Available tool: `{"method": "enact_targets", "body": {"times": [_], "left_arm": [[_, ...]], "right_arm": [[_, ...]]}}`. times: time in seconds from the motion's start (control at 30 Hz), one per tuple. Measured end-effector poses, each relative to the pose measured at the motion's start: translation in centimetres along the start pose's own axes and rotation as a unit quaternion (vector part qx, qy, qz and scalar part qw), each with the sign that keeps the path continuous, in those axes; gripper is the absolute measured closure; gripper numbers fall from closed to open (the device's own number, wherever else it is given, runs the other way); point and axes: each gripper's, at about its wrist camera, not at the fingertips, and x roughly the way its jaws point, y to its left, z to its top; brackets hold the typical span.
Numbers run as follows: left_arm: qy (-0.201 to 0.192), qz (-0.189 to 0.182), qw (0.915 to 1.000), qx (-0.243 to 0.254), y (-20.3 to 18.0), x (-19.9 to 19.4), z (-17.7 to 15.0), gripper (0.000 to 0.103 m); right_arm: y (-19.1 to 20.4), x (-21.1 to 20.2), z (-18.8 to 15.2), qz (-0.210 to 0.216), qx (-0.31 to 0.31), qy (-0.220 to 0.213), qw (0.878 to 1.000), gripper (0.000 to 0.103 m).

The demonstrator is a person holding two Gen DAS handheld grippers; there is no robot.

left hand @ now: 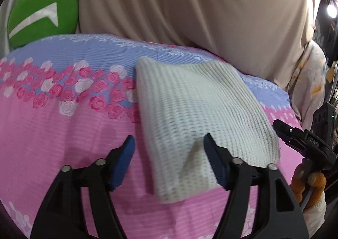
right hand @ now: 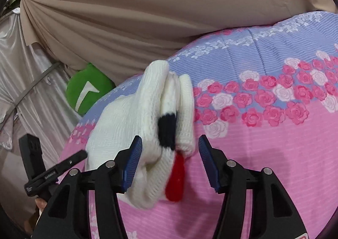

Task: Fold small clothes

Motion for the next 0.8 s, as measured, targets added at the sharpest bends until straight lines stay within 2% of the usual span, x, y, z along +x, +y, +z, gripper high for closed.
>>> {"method": "enact_targets", "body": {"times": [0.07,0.1,0.13,0.2,0.27,0.33,0.37,0.4,0.43,0.53,0.63,0.67,0.73,0.8], "left_arm": [[-0.003,-0.014,0.9998,-0.015,0.7,0.0,1.1,0.017],[-0.002,-0.025,0.9994,-0.024,1.0,0.5,1.7,0.01],[0.006,-0.039,0.9987,-0.031,1.4,1.3,2.1,0.009],[0.038,-0.057,0.9968,-0.041,1.6,3.5,3.0,0.009],[0.074,-0.078,0.9917,-0.07,2.2,5.8,3.0,0.01],[0.094,-0.112,0.9846,-0.096,2.7,7.4,2.9,0.026],[0.092,-0.116,0.9844,-0.096,2.5,7.5,3.0,0.03],[0.081,-0.113,0.9866,-0.086,2.1,7.3,3.2,0.039],[0.071,-0.11,0.9887,-0.073,1.6,6.8,3.5,0.048],[0.021,-0.11,0.9931,-0.033,-0.2,4.5,4.9,0.054],[-0.031,-0.11,0.9934,-0.005,-1.5,2.3,5.9,0.054],[-0.041,-0.104,0.9938,0.004,-1.7,2.1,5.9,0.053],[-0.028,-0.072,0.9969,0.015,-1.5,3.5,5.7,0.049],[0.015,-0.035,0.9991,0.016,-1.0,6.2,4.8,0.047]], "right_arm": [[0.5,1.1,1.6,0.013,0.003,0.002,1.0,0.034],[0.8,2.1,2.2,0.016,0.001,0.011,1.0,0.025],[1.1,3.0,2.5,0.016,-0.004,0.024,1.0,0.02],[1.4,5.5,2.4,-0.004,-0.008,0.052,0.999,0.02],[1.1,7.9,2.1,-0.001,0.003,0.087,0.996,0.02],[1.1,9.2,1.9,0.003,0.004,0.101,0.995,0.033],[1.7,9.2,2.0,-0.002,-0.014,0.094,0.995,0.039],[2.4,8.9,2.2,-0.002,-0.031,0.086,0.996,0.055],[3.4,8.1,2.8,0.003,-0.049,0.071,0.996,0.06],[6.2,5.4,3.9,0.027,-0.09,0.021,0.995,0.064],[7.9,3.3,4.7,0.031,-0.122,-0.027,0.992,0.065],[7.4,3.4,4.9,0.028,-0.118,-0.03,0.992,0.065],[5.0,5.3,4.9,0.002,-0.093,-0.005,0.996,0.062],[1.8,8.6,4.2,-0.05,-0.062,0.049,0.996,0.062]]}}
